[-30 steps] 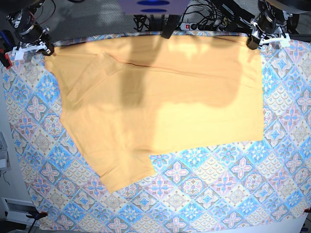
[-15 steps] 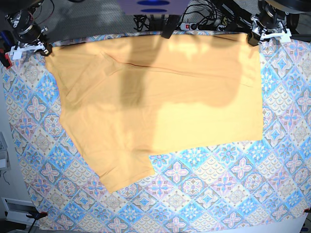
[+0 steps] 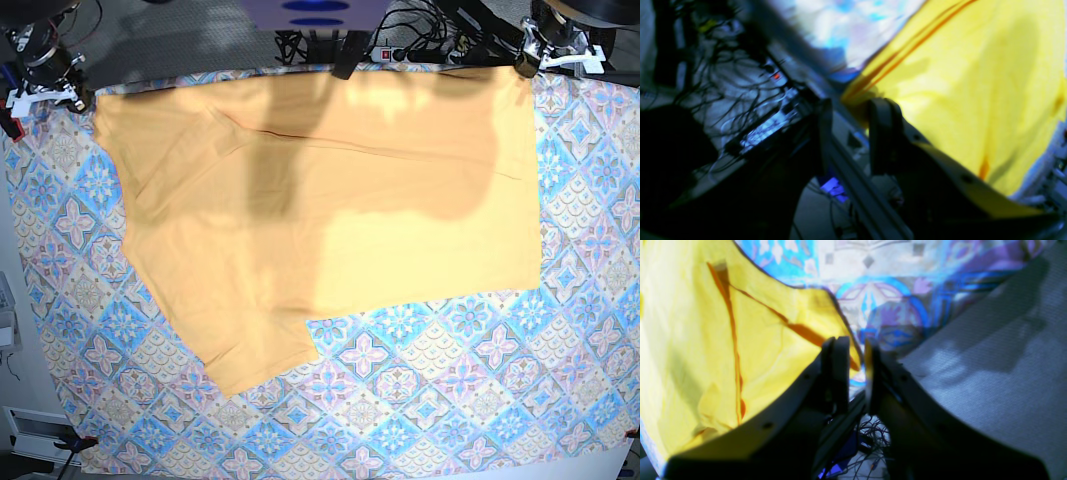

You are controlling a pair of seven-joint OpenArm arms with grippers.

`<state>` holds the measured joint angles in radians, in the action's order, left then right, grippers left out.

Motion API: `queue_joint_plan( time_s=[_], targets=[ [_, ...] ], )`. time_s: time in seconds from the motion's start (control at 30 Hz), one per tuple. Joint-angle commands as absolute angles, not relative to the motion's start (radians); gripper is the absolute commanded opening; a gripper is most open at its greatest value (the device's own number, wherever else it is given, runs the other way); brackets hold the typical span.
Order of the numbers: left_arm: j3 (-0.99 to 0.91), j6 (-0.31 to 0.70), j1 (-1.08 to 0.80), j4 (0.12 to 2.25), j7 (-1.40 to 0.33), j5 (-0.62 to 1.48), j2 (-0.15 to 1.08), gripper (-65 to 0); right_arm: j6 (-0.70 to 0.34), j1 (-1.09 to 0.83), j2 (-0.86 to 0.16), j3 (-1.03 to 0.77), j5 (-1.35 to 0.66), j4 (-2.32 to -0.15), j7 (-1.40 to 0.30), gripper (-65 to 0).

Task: Fold the T-shirt properly
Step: 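Open both grippers and release the shirt edge, then move both grippers down along the shirt's sides toward the hem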

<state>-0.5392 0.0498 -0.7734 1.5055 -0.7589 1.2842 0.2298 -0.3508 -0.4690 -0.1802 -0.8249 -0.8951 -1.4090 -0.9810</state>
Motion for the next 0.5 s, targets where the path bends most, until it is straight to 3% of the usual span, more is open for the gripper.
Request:
queue_joint_plan(
  time_s=[0.0, 0.47],
  targets=[
    [-0.549, 0.062, -0.786, 1.527, -0.754, 1.297, 0.242, -46.3, -0.357, -0.473, -0.197, -0.834, -0.911, -1.429, -0.969, -57.0],
    [-0.564, 0.062, -0.823, 1.616, -0.753, 1.297, 0.243, -46.3, -0.357, -0.473, -0.197, -0.834, -0.911, -1.431, -0.970, -57.0]
  ],
)
